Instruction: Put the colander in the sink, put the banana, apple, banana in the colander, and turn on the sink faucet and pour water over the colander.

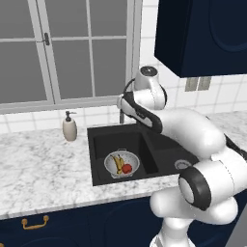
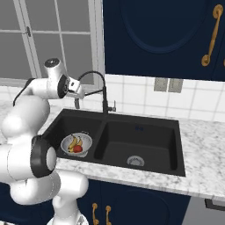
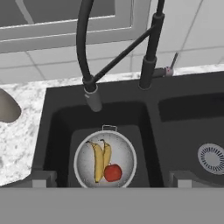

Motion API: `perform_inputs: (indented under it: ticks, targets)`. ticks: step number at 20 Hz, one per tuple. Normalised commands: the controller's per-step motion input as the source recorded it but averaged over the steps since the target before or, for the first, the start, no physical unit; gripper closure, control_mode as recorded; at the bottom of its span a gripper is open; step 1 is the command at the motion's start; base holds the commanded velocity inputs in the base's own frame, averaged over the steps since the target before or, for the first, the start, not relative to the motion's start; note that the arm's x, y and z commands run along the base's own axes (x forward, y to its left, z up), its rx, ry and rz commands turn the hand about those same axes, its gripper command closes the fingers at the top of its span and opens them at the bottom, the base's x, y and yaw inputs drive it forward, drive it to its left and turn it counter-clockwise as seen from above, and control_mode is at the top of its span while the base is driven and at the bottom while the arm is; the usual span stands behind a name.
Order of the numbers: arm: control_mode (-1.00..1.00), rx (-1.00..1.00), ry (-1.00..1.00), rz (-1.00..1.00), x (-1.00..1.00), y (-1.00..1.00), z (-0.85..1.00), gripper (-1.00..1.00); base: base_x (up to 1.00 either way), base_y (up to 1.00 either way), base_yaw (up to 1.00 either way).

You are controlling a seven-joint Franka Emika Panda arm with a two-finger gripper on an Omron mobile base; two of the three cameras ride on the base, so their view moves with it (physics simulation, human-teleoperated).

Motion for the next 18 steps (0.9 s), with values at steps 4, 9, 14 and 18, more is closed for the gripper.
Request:
perform_inputs:
  ticks: [4,9,14,18]
  targets:
    - [-1.0,0.02,0.0,0.25,-0.75,-0.52,0.07,-1.0,0.0,0.0,0.0]
    - [-1.0,0.03,0.0,0.31,-0.4,-0.65,0.03,-1.0,0.0,0.0,0.0]
    - [-1.0,0.04,0.0,0.29,-0.14,-0.74,0.0,-1.0,0.0,0.0,0.0]
    - [-1.0,0.02,0.0,0.15,0.07,-0.63,-0.01,-1.0,0.0,0.0,0.0]
